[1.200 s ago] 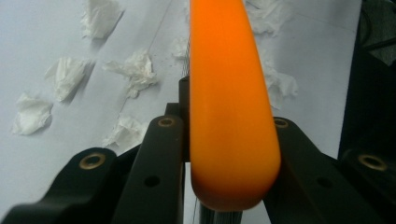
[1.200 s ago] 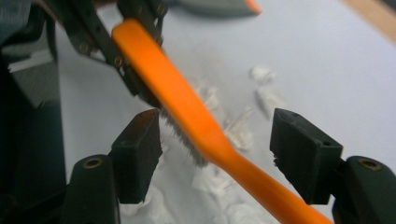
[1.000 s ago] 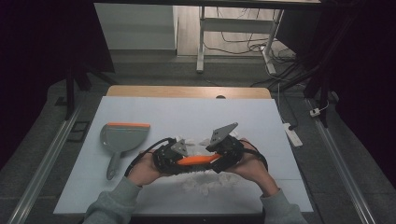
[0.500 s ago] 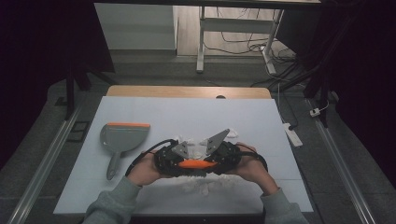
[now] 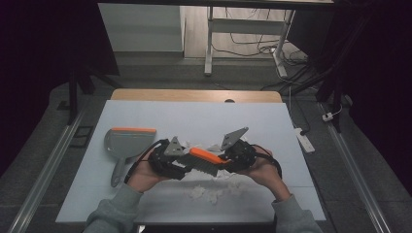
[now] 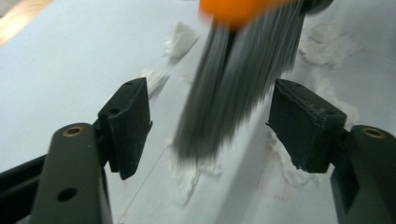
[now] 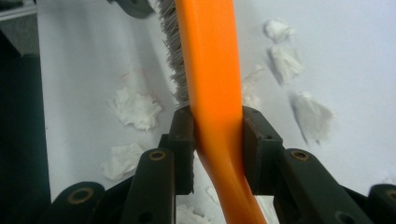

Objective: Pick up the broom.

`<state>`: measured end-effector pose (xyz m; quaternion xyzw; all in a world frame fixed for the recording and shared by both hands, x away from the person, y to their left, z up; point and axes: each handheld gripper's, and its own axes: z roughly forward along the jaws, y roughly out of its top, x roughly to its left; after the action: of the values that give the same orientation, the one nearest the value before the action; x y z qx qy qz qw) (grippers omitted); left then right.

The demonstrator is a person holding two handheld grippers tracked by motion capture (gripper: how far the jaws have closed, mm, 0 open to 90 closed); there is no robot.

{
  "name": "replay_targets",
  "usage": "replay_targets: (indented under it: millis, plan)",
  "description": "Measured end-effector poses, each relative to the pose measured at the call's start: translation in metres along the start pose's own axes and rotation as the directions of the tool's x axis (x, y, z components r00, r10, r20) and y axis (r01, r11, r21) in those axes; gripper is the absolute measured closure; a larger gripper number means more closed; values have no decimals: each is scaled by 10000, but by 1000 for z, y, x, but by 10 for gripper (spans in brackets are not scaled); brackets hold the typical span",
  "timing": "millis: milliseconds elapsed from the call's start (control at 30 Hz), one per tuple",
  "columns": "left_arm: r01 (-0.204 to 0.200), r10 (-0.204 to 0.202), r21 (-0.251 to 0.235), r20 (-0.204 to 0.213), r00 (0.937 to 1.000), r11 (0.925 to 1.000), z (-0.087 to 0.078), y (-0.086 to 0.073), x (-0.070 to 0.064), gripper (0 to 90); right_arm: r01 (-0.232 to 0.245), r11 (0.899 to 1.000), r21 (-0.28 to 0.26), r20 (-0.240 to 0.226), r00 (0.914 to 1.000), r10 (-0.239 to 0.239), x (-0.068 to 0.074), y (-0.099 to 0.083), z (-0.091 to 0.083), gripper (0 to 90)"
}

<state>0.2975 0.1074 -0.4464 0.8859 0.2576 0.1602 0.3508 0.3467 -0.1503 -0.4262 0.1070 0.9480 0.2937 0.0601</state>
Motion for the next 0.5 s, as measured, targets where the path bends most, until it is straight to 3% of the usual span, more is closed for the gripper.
replay_targets:
  millis: [133, 267, 367, 500]
  plan:
    - [601, -609, -313, -277, 9978, 9977, -13, -22, 3, 298, -323, 9994, -144, 208, 9993, 326, -6, -2, -5, 681]
    - [1009, -1024, -275, -606, 9929, 9945, -28, -40, 9, 292, -651, 9973, -346, 458, 9967, 667, -11, -5, -8, 682]
    - [1492, -1509, -252, -980, 9837, 9885, -36, -58, 13, 276, -843, 9955, -443, 651, 9941, 871, -15, -8, -12, 681]
    - [2285, -2288, -185, -1349, 9641, 9734, -42, -81, 21, 267, -1009, 9930, -614, 971, 9896, 1066, -19, -14, -17, 681]
